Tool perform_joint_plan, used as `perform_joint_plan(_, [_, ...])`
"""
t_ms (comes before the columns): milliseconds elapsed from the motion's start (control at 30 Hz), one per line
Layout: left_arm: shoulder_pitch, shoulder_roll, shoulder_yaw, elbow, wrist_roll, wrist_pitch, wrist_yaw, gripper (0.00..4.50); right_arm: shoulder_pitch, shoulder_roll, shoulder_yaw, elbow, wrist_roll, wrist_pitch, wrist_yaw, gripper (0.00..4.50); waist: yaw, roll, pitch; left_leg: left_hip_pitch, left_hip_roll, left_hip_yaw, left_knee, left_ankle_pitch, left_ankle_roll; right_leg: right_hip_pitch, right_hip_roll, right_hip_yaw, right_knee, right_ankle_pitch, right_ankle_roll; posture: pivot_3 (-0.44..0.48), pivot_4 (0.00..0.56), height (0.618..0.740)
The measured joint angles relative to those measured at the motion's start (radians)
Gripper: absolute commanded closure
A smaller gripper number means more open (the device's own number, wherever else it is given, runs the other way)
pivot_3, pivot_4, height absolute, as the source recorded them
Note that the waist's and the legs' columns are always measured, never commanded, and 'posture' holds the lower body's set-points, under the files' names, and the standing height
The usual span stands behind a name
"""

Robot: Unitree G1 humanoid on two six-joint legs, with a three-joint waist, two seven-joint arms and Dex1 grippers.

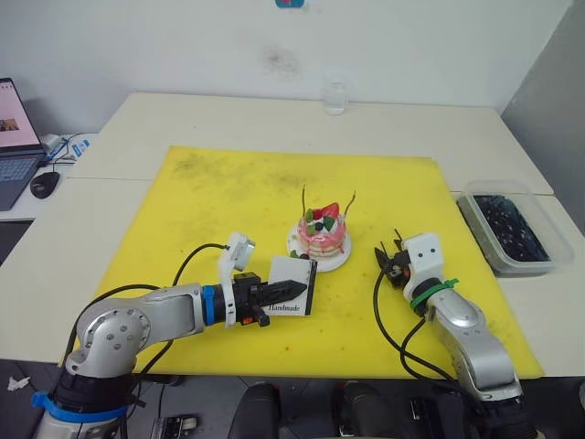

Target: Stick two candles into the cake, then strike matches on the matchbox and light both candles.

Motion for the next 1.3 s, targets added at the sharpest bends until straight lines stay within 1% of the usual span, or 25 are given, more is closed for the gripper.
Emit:
perform_joint_plan(233, [0.002, -0.012, 0.000, -0.004, 0.017, 0.000, -0.012, 4.50, -0.010, 0.021, -0.005, 0.027, -0.001, -0.011, 0.000, 2.18, 0.000, 0.000, 0.000, 0.000, 0.000, 0.000, 0.000, 0.000, 0.000, 0.000, 0.000, 0.000, 0.001, 0.000, 0.000, 0.000, 0.150, 0.740])
perform_joint_plan(267, [0.002, -0.015, 0.000, -0.004, 0.019, 0.000, -0.013, 4.50, -0.013, 0.023, -0.005, 0.030, -0.001, -0.010, 0.000, 2.55, -0.001, 0.000, 0.000, 0.001, 0.000, 0.000, 0.000, 0.000, 0.000, 0.000, 0.000, 0.000, 0.001, 0.000, 0.000, 0.000, 0.150, 0.740])
perform_joint_plan(300, [0.002, -0.016, 0.000, -0.004, 0.021, 0.000, -0.013, 4.50, -0.015, 0.025, -0.005, 0.032, -0.001, -0.010, 0.000, 2.77, -0.001, 0.000, 0.000, 0.001, 0.000, 0.000, 0.000, 0.000, 0.000, 0.000, 0.000, 0.000, 0.001, 0.000, 0.000, 0.000, 0.150, 0.740])
perform_joint_plan(333, [0.002, -0.016, 0.000, -0.004, 0.022, 0.000, -0.014, 4.50, -0.016, 0.027, -0.004, 0.035, -0.001, -0.010, 0.000, 3.11, -0.001, 0.000, 0.000, 0.001, 0.000, 0.000, 0.000, 0.000, 0.000, 0.000, 0.000, 0.000, 0.001, 0.000, 0.000, 0.000, 0.150, 0.740])
perform_joint_plan(433, [0.002, -0.017, 0.000, -0.003, 0.027, 0.000, -0.015, 4.50, -0.019, 0.037, -0.006, 0.038, -0.002, -0.006, -0.005, 4.22, -0.001, 0.000, 0.000, 0.001, 0.000, 0.000, 0.000, 0.000, 0.000, 0.000, 0.000, 0.000, 0.001, 0.000, 0.000, 0.000, 0.150, 0.740])
perform_joint_plan(467, [0.002, -0.018, 0.000, -0.003, 0.029, 0.000, -0.015, 4.50, -0.019, 0.041, -0.006, 0.038, -0.002, -0.005, -0.008, 4.47, -0.001, 0.000, 0.000, 0.001, 0.000, 0.000, 0.000, 0.000, 0.000, 0.000, 0.000, 0.000, 0.001, 0.000, 0.000, 0.000, 0.150, 0.740])
perform_joint_plan(733, [0.002, -0.024, -0.001, -0.003, 0.038, 0.001, -0.025, 4.50, -0.013, 0.048, -0.007, 0.033, 0.000, -0.004, -0.008, 4.47, -0.001, 0.000, 0.000, 0.001, 0.000, 0.000, 0.000, 0.000, 0.000, 0.000, 0.000, 0.000, 0.001, 0.000, 0.000, 0.000, 0.150, 0.740])
perform_joint_plan(933, [0.000, -0.029, -0.001, -0.003, 0.042, 0.002, -0.034, 4.50, 0.006, 0.048, -0.008, 0.000, 0.013, 0.011, 0.003, 4.47, -0.001, 0.000, 0.000, 0.001, 0.000, 0.000, 0.000, 0.000, 0.000, 0.000, 0.000, 0.000, 0.001, 0.000, 0.000, 0.000, 0.150, 0.740])
perform_joint_plan(1300, [-0.021, -0.061, -0.018, 0.002, 0.067, 0.002, -0.035, 4.50, 0.061, 0.004, -0.010, -0.083, 0.022, 0.073, 0.042, 4.47, 0.000, 0.000, 0.000, 0.001, 0.000, 0.000, 0.000, 0.000, 0.000, 0.000, 0.000, 0.000, 0.001, 0.000, 0.000, 0.000, 0.150, 0.740])
